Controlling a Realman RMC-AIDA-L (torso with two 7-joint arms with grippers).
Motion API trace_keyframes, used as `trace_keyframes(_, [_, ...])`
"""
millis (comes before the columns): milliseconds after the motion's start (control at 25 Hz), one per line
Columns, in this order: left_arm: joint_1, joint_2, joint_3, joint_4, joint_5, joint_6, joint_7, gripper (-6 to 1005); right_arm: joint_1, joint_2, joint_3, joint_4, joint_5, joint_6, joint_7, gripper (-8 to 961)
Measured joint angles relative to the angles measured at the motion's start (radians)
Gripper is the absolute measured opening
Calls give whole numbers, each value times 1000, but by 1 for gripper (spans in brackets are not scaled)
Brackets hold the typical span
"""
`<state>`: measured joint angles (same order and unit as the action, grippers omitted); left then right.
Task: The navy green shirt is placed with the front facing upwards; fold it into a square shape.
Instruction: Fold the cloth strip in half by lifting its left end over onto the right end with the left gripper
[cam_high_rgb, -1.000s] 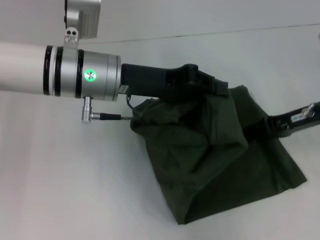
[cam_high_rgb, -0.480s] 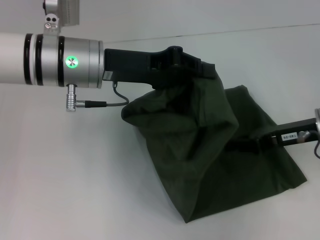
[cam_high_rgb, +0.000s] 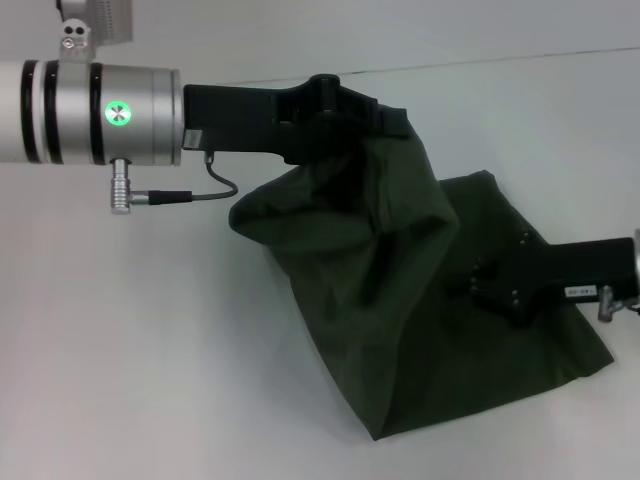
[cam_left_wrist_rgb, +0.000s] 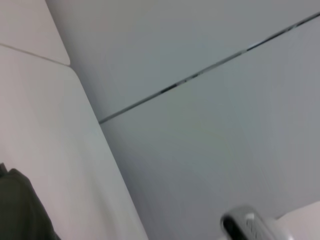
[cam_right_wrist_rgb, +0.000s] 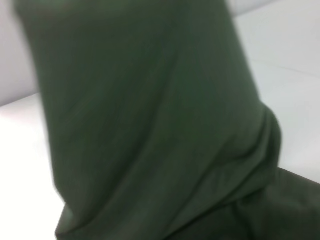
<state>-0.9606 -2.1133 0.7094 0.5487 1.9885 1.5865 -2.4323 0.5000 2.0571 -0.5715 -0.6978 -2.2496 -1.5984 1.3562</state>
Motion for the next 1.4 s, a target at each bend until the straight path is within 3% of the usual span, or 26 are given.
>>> trace_keyframes(240, [17, 7, 0, 11, -8, 3, -1, 32, 7, 30, -8, 68, 5, 62, -103, 0])
trace_keyframes(480, [29, 11, 1, 34, -20, 19, -8, 32, 50, 31, -10, 177, 21, 129, -136, 0])
trace_keyframes(1400, [58, -11, 8, 115, -57, 80, -17, 31, 209, 43, -86, 463, 25, 316, -213, 0])
